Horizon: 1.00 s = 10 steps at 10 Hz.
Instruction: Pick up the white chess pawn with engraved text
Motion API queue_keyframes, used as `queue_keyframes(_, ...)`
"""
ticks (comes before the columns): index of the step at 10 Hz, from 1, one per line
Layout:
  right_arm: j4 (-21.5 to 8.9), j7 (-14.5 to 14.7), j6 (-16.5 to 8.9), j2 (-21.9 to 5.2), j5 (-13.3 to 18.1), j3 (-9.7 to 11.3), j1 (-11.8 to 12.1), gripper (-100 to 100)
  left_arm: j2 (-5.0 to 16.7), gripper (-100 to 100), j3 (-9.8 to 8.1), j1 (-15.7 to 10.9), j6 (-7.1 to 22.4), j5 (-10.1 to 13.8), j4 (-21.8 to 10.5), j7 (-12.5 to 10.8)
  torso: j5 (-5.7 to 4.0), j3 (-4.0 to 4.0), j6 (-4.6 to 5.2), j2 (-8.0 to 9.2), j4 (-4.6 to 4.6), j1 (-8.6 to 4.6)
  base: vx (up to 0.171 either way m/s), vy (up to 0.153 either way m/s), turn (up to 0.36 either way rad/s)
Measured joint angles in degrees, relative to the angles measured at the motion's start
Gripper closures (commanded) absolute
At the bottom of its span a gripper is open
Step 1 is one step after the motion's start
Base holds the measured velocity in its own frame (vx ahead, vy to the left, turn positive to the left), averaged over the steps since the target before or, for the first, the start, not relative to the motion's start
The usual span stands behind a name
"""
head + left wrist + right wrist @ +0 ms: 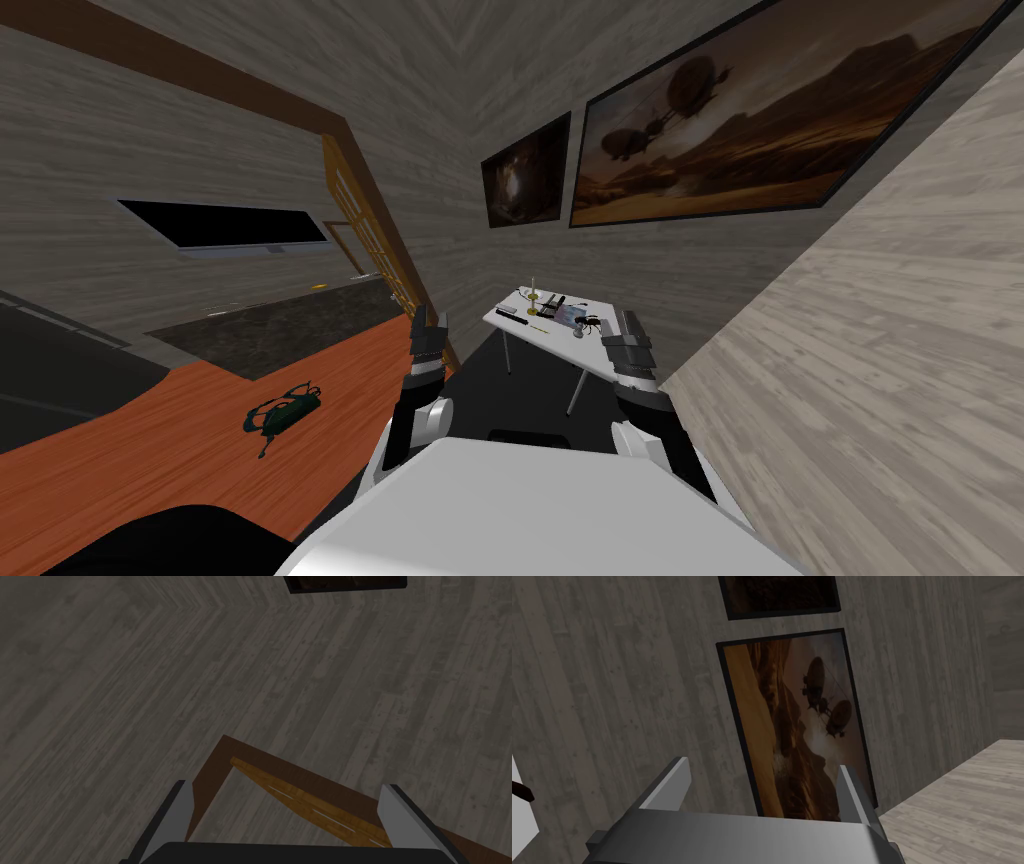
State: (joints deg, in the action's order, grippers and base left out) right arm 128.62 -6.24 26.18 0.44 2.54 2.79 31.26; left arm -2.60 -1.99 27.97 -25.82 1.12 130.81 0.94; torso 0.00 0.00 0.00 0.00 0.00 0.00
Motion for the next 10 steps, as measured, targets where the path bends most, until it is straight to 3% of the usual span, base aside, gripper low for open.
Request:
queue_keyframes(4,-2.34,1.79,-0.56,-4.67,2.12,-1.27,-0.75,-100,-0.01,0,0.01,0.0,0.0,0.0,0.0,0.0,0.05,-0.01,0.0,-0.02,0.0,0.27,0.002,0.068,-0.031)
queue_keyframes(10,-8.62,6.98,-2.61,-10.39,8.77,-6.22,-2.12,-100,-0.01,0,0.01,0.0,0.0,0.0,0.0,0.0,0.12,-0.02,0.0,-0.04,-0.01,0.55,0.003,0.137,-0.058)
